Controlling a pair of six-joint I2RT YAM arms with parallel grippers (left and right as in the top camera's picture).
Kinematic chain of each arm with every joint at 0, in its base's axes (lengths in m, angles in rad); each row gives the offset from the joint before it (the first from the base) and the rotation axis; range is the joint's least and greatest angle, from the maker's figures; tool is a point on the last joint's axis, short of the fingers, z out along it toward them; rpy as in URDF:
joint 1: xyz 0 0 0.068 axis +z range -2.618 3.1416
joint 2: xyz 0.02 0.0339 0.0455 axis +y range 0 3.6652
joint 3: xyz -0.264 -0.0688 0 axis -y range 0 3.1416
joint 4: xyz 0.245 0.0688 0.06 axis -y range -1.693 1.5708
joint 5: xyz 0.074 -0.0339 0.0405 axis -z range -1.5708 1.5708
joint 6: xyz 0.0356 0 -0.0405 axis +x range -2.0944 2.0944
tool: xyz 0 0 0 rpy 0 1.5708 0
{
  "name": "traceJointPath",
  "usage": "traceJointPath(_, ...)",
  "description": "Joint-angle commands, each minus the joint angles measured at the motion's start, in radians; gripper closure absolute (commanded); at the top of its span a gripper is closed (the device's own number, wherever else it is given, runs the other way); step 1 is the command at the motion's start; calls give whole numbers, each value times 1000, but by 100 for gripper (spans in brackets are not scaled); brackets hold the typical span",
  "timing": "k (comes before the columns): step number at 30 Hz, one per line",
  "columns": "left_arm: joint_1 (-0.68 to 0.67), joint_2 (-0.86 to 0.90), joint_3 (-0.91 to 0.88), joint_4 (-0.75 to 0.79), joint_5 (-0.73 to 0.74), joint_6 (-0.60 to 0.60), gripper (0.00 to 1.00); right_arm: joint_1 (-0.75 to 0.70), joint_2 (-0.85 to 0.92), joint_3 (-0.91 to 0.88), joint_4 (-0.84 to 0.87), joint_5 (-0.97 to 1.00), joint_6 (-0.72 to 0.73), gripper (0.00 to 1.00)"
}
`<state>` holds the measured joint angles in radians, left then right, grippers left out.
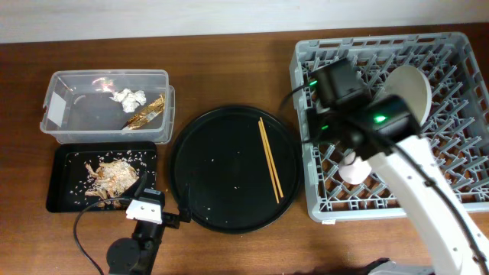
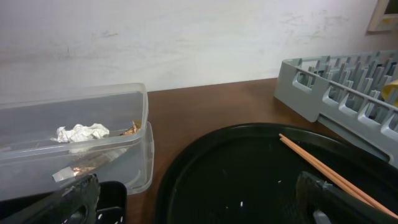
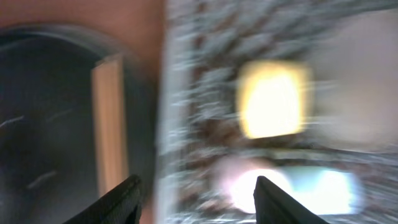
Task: Sort waste into correct bins and load items into the dishwasher rack
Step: 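Grasp the wooden chopsticks on the round tray with the right gripper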
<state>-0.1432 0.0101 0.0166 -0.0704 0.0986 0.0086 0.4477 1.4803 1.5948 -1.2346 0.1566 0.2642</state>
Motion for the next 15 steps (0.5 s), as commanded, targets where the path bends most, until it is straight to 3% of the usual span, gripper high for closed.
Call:
traceJointPath(1, 5, -5, -8, 2, 7, 19, 1, 134, 76, -80, 20, -288, 154, 49)
traceJointPath(4, 5, -5, -8, 2, 7, 19, 1, 235, 211, -165, 95, -226, 198, 57)
traceJointPath(7, 5, -5, -8, 2, 7, 19, 1, 217, 342, -177, 157, -116, 235, 57)
traceJointPath(15, 5, -5, -8, 2, 7, 19, 1, 180, 589, -178, 283, -130, 182, 60)
